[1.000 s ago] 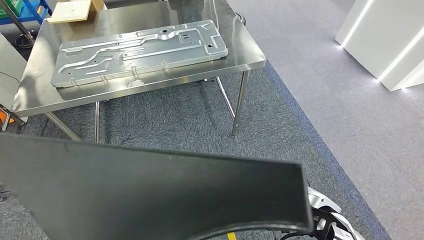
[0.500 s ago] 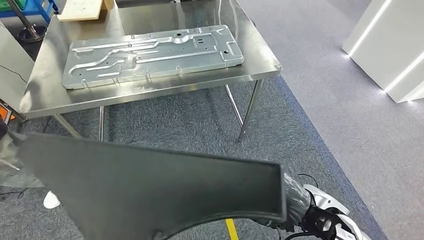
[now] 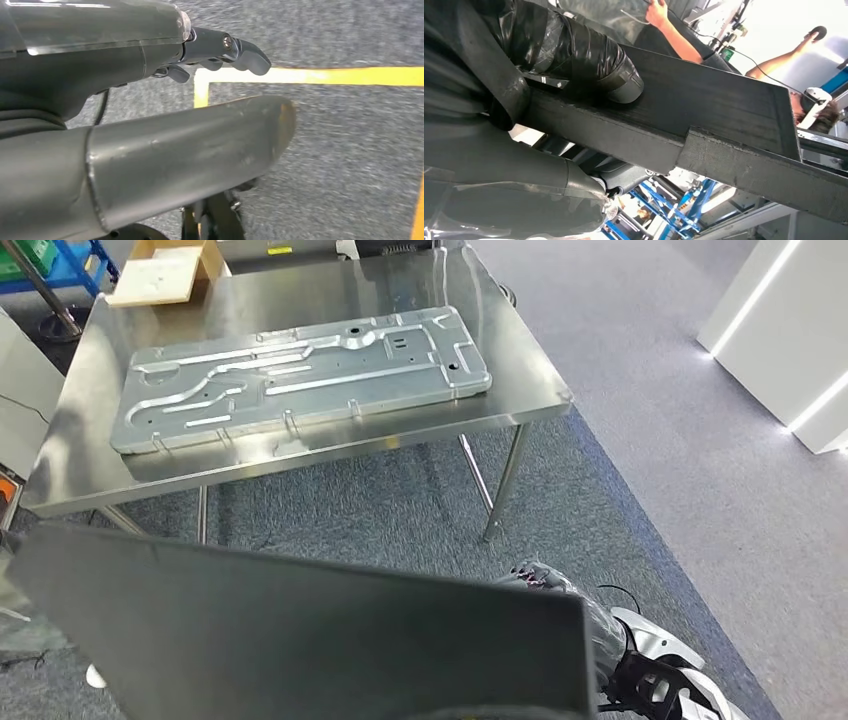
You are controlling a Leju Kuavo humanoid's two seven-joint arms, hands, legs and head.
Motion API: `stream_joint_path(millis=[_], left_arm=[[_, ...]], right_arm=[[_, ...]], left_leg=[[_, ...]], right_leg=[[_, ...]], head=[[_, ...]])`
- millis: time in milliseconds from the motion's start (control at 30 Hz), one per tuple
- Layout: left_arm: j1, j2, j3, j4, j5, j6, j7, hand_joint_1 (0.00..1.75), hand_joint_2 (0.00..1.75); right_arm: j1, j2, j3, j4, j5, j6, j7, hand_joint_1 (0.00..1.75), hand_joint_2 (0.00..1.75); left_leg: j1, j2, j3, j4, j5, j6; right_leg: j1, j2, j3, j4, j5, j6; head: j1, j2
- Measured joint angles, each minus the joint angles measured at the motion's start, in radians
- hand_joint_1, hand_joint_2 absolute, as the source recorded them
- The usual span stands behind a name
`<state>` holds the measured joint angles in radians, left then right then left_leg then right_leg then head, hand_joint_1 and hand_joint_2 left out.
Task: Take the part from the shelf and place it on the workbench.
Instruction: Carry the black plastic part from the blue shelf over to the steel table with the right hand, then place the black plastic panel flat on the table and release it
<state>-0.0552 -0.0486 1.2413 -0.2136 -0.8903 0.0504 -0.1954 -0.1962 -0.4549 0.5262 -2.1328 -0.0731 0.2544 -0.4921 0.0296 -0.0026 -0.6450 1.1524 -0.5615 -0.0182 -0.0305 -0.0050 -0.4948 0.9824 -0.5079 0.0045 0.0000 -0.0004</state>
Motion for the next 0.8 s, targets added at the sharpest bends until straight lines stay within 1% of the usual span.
stream_joint_path(millis=[33,67,100,133,167,200,233,267,300,333,367,400,433,467,500,533,567,600,633,667,700,733,767,800], left_arm=[[0.002,0.0,0.0,0.0,0.0,0.0,0.0,0.0,0.0],[0.003,-0.001,0.0,0.0,0.0,0.0,0.0,0.0,0.0],[0.004,-0.001,0.001,0.0,0.0,0.0,0.001,0.0,0.0],[0.004,-0.001,0.001,0.001,0.0,0.0,0.001,0.0,0.0],[0.002,-0.001,0.001,0.0,0.0,0.0,0.001,0.0,0.0],[0.0,0.0,0.001,0.0,0.0,0.0,0.0,0.0,0.0],[-0.002,0.0,0.001,0.0,0.0,0.001,0.0,0.0,0.0],[-0.003,0.0,0.001,0.0,0.0,0.001,-0.001,0.0,0.0],[-0.004,0.0,0.001,0.0,0.0,0.001,-0.001,0.0,0.0],[-0.004,0.0,0.002,0.0,0.001,0.002,-0.001,0.0,0.0],[-0.004,0.0,0.002,0.0,0.001,0.003,-0.001,0.0,0.0],[-0.003,0.0,0.003,0.0,0.001,0.003,-0.001,0.0,0.0],[-0.003,0.0,0.004,0.0,0.001,0.003,-0.002,0.0,0.0],[-0.003,0.0,0.006,0.0,0.001,0.003,-0.002,0.0,0.0],[-0.003,0.0,0.007,0.0,0.0,0.003,-0.002,0.0,0.0],[-0.002,-0.002,0.007,0.001,0.0,0.003,-0.002,0.0,0.0],[-0.003,-0.004,0.008,0.001,0.0,0.003,-0.002,0.0,0.0],[-0.004,-0.005,0.009,0.002,0.0,0.002,-0.002,0.0,0.0],[-0.004,-0.007,0.009,0.002,-0.001,0.002,-0.003,0.0,0.0],[-0.006,-0.005,0.009,0.002,-0.001,0.002,-0.003,0.0,0.0],[-0.007,-0.004,0.01,0.002,-0.002,0.002,-0.003,0.0,0.0],[-0.008,-0.003,0.01,0.001,-0.002,0.001,-0.004,0.0,0.0],[-0.01,-0.002,0.01,0.001,-0.003,0.001,-0.004,0.0,0.0],[-0.012,-0.001,0.01,0.001,-0.004,0.0,-0.004,0.0,0.0]], right_arm=[[0.0,0.0,0.0,0.0,0.0,0.0,0.0,1.75,1.75],[0.0,0.001,0.001,0.001,0.0,0.0,0.0,1.75,1.75],[0.001,0.001,0.001,0.001,0.001,0.0,0.001,1.75,1.75],[0.001,0.001,0.002,0.001,0.001,0.0,0.002,1.75,1.75],[0.0,0.001,0.002,0.001,0.001,-0.001,0.003,1.75,1.75],[0.0,0.001,0.002,0.0,0.002,-0.001,0.004,1.75,1.75],[-0.002,0.002,0.001,-0.001,0.002,-0.003,0.002,1.75,1.75],[-0.002,0.002,0.001,-0.001,0.003,-0.007,0.001,1.75,1.75],[0.001,0.002,0.001,-0.002,0.005,-0.012,-0.001,1.75,1.75],[0.005,0.002,0.001,-0.002,0.007,-0.018,-0.004,1.75,1.75],[0.011,0.002,0.001,-0.002,0.008,-0.023,-0.006,1.75,1.75],[0.016,0.002,0.001,-0.003,0.01,-0.026,-0.007,1.75,1.75],[0.02,0.002,0.001,-0.003,0.011,-0.028,-0.008,1.75,1.75],[0.023,0.002,0.001,-0.003,0.013,-0.029,-0.009,1.75,1.75],[0.025,0.002,0.001,-0.003,0.015,-0.03,-0.009,1.75,1.75],[0.026,0.002,0.001,-0.003,0.017,-0.031,-0.01,1.75,1.75],[0.028,0.002,0.001,-0.002,0.018,-0.032,-0.01,1.75,1.75],[0.029,0.002,0.001,-0.002,0.019,-0.033,-0.01,1.75,1.75],[0.028,0.003,0.001,-0.002,0.02,-0.034,-0.011,1.75,1.75],[0.026,0.004,0.001,-0.003,0.02,-0.035,-0.011,1.75,1.75],[0.025,0.005,0.001,-0.003,0.021,-0.035,-0.011,1.75,1.75],[0.022,0.007,0.001,-0.003,0.021,-0.035,-0.011,1.75,1.75],[0.021,0.009,0.001,-0.003,0.021,-0.035,-0.011,1.75,1.75],[0.02,0.011,0.001,-0.003,0.021,-0.035,-0.011,1.75,1.75]], left_leg=[[0.004,0.007,0.003,-0.054,0.056,-0.004],[0.006,0.012,0.008,-0.092,0.099,-0.003],[0.006,0.016,0.009,-0.11,0.124,0.003],[0.003,0.018,0.012,-0.113,0.125,0.012],[0.001,0.013,0.023,-0.115,0.122,0.022],[0.0,0.01,0.034,-0.12,0.119,0.031],[-0.001,0.007,0.048,-0.127,0.115,0.039],[-0.002,0.005,0.062,-0.133,0.11,0.046],[-0.004,0.004,0.073,-0.137,0.103,0.052],[-0.007,0.002,0.084,-0.138,0.093,0.057],[-0.01,-0.001,0.096,-0.139,0.083,0.06],[-0.014,-0.004,0.11,-0.14,0.071,0.062],[-0.017,-0.007,0.127,-0.141,0.058,0.063],[-0.021,-0.01,0.147,-0.144,0.045,0.063],[-0.025,-0.012,0.168,-0.149,0.033,0.064],[-0.028,-0.015,0.188,-0.155,0.022,0.064],[-0.032,-0.018,0.204,-0.163,0.012,0.061],[-0.034,-0.021,0.218,-0.173,0.003,0.059],[-0.036,-0.023,0.231,-0.178,-0.002,0.055],[-0.038,-0.024,0.241,-0.181,-0.003,0.051],[-0.039,-0.022,0.247,-0.172,-0.001,0.048],[-0.039,-0.019,0.24,-0.144,0.003,0.044],[-0.038,-0.016,0.218,-0.099,0.001,0.038],[-0.036,-0.012,0.182,-0.039,-0.012,0.033]], right_leg=[[-0.003,0.0,0.015,0.004,-0.014,0.009],[-0.003,0.001,0.025,0.007,-0.028,0.018],[-0.003,0.001,0.035,0.009,-0.039,0.028],[-0.003,0.002,0.044,0.012,-0.043,0.038],[-0.005,0.002,0.048,0.015,-0.042,0.046],[-0.008,0.001,0.048,0.031,-0.036,0.052],[-0.01,0.001,0.033,0.063,-0.03,0.055],[-0.011,0.001,0.004,0.112,-0.031,0.056],[-0.01,0.001,-0.037,0.171,-0.044,0.055],[-0.007,0.002,-0.084,0.23,-0.07,0.054],[-0.003,0.002,-0.13,0.274,-0.102,0.051],[0.001,0.002,-0.165,0.295,-0.129,0.048],[0.007,0.002,-0.187,0.29,-0.141,0.042],[0.013,0.003,-0.197,0.258,-0.126,0.033],[0.021,0.003,-0.197,0.206,-0.081,0.02],[0.032,0.005,-0.194,0.144,-0.009,0.003],[0.042,0.01,-0.19,0.093,0.055,-0.012],[0.048,0.015,-0.185,0.057,0.105,-0.023],[0.052,0.019,-0.179,0.037,0.13,-0.03],[0.051,0.023,-0.167,0.031,0.127,-0.032],[0.048,0.022,-0.153,0.023,0.124,-0.034],[0.044,0.022,-0.139,0.016,0.117,-0.039],[0.042,0.021,-0.124,0.012,0.109,-0.044],[0.041,0.019,-0.112,0.008,0.101,-0.047]], head=[[0.0,0.0],[0.0,0.0],[0.0,0.0],[0.0,0.0],[0.0,0.0],[0.0,0.0],[0.0,0.0],[0.0,0.0],[0.0,0.0],[0.0,0.0],[0.0,0.0],[0.0,0.0],[0.0,0.0],[0.001,0.0],[0.001,0.0],[0.0,0.0],[0.001,0.0],[0.001,0.0],[0.001,0.0],[0.002,0.0],[0.002,0.0],[0.002,0.0],[0.002,0.0],[0.002,0.0]])
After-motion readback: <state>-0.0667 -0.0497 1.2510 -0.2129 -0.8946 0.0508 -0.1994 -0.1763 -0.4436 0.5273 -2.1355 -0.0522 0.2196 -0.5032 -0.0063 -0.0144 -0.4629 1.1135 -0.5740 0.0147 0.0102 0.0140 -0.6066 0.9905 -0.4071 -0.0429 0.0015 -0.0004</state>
